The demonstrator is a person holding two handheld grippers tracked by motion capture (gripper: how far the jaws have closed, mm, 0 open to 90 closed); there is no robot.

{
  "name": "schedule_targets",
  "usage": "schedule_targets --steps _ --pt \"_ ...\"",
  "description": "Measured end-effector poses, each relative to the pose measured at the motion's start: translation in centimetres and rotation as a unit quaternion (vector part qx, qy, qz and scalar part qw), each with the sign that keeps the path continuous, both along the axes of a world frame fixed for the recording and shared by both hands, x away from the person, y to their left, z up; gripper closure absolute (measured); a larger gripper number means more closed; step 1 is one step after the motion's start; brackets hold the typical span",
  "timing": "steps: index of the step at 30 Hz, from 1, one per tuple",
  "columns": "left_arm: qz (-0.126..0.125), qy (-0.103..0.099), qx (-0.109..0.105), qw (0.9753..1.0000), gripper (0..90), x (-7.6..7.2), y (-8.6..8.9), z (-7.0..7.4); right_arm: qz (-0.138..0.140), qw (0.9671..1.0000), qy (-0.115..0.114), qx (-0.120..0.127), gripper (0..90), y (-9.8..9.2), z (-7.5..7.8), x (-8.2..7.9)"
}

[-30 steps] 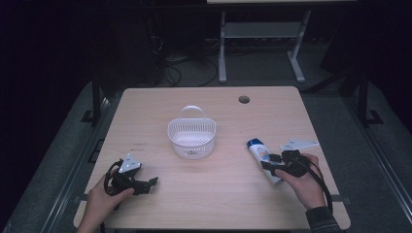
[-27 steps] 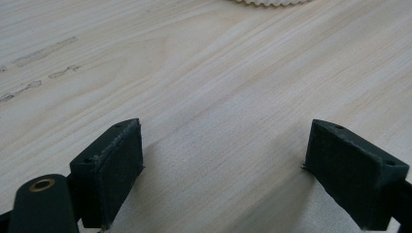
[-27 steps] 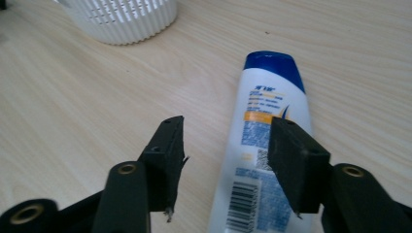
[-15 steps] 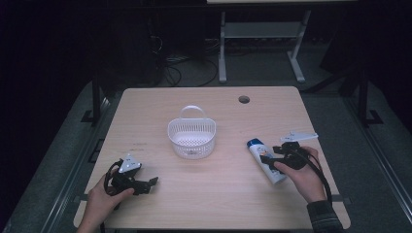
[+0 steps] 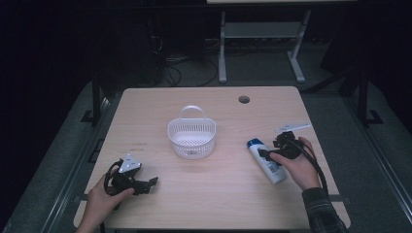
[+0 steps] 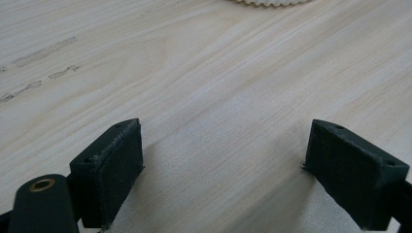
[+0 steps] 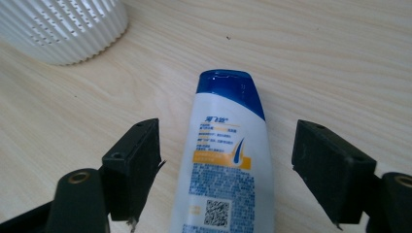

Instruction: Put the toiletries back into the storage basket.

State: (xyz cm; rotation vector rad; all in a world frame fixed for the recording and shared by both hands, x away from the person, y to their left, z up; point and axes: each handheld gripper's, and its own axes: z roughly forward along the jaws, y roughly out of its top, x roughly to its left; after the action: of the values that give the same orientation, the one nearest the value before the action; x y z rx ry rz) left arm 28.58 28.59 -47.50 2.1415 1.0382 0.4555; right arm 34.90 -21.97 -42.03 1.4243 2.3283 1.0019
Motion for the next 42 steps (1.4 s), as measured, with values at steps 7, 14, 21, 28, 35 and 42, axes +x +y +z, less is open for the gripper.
schedule_targets --steps 7,14,21,28,35,42 --pt "0.0 0.0 0.0 1.0 12.9 0.0 0.0 0.0 0.0 0.9996 0.017 -0.021 24.1 0.6 0.0 1.4" --pt "0.0 0.0 0.0 1.0 12.8 0.0 0.0 0.0 0.004 0.9986 0.036 -0.039 24.0 1.3 -0.2 2.6" --pt "-0.001 0.0 -0.001 1.0 12.8 0.0 0.0 0.0 0.005 0.9963 0.064 -0.057 23.8 2.1 -1.0 3.7" --pt "-0.002 0.0 -0.001 1.0 12.8 0.0 0.0 0.0 0.008 0.9938 0.087 -0.069 22.8 2.6 -1.6 4.4" --pt "-0.002 0.0 -0.001 1.0 12.9 0.0 0.1 0.0 0.01 0.9911 0.105 -0.082 21.5 3.0 -1.9 4.8" --pt "-0.002 0.0 -0.001 1.0 12.9 0.0 0.1 0.0 0.012 0.9878 0.111 -0.108 21.9 3.6 -2.6 4.8"
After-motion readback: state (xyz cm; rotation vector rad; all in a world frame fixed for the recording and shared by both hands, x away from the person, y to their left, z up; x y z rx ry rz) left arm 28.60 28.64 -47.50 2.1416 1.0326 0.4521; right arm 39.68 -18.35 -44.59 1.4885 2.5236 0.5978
